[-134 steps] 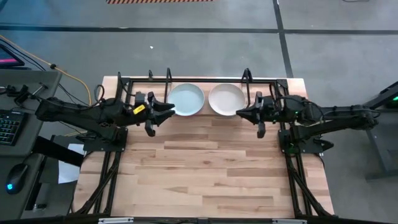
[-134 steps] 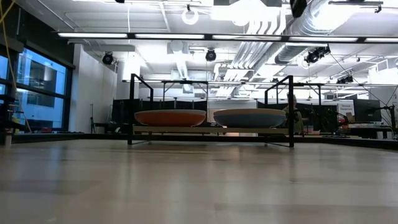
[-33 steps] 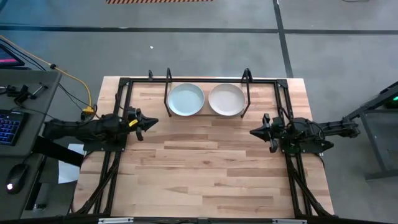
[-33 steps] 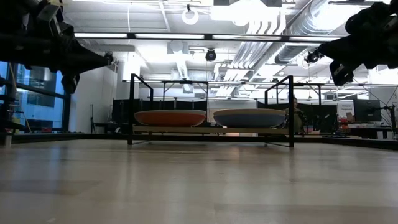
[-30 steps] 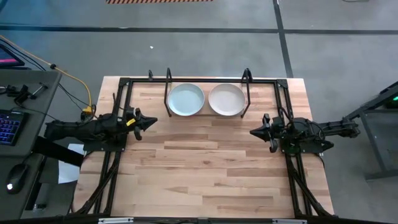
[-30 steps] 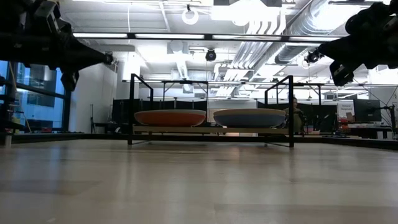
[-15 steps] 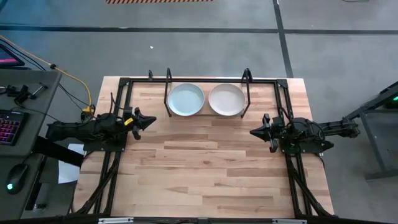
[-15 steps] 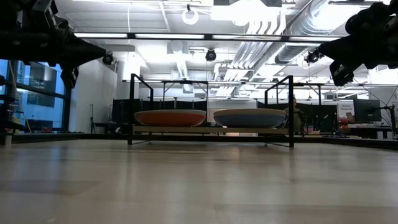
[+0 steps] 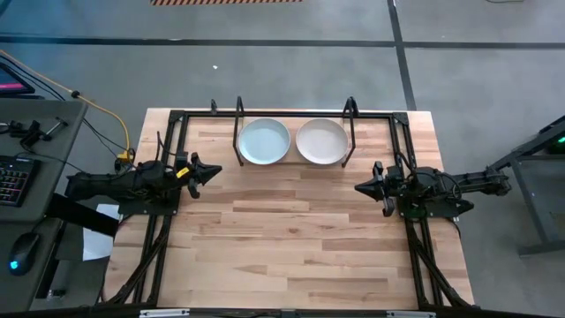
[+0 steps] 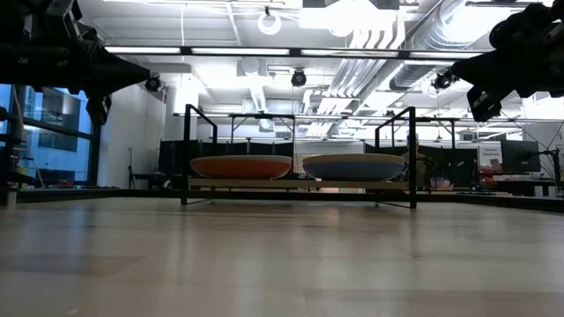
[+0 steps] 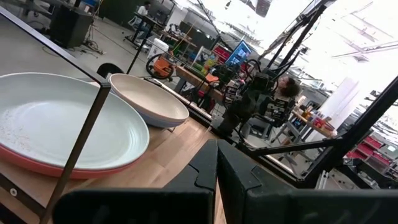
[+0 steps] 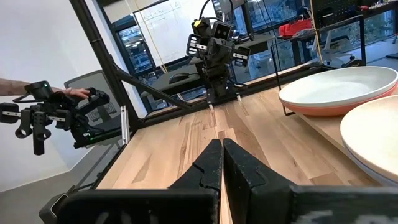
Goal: Place and stack plates onto a shelf
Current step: Return to Home Position
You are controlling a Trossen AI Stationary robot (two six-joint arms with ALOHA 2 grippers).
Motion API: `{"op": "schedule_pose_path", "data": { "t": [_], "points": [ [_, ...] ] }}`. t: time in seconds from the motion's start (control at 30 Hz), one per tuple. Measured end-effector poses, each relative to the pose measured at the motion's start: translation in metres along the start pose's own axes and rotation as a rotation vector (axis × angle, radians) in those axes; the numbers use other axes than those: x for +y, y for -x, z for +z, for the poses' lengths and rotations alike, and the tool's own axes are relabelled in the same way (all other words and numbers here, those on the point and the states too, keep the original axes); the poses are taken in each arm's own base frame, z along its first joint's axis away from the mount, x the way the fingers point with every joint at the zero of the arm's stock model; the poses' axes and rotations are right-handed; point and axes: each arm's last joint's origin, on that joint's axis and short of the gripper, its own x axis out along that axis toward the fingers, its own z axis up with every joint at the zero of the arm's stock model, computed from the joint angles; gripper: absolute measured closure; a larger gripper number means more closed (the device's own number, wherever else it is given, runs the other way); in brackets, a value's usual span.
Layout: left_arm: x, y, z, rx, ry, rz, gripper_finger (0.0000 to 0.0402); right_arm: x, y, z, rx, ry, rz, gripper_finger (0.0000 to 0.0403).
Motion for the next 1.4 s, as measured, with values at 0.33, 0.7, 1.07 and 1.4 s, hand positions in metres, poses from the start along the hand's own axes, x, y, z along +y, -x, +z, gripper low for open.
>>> {"op": "schedule_pose_path", "data": {
  "t": [0.33,0.7,1.07,1.4],
  "points": [
    [0.000,0.000,0.000,0.000,0.000,0.000,0.0401,0.000,0.000,0.000,0.000,0.000,0.000,0.0402],
    [-0.006,0.001,-0.006,0.087,-0.431,-0.192,0.0401,0.000,0.000,0.000,0.001,0.000,0.000,0.0402],
    [-0.010,0.003,-0.010,0.136,-0.368,-0.264,0.0401,0.000,0.000,0.000,0.001,0.000,0.000,0.0402],
    [-0.010,0.003,-0.010,0.135,-0.367,-0.262,0.0401,0.000,0.000,0.000,0.001,0.000,0.000,0.0402]
  ]
}}
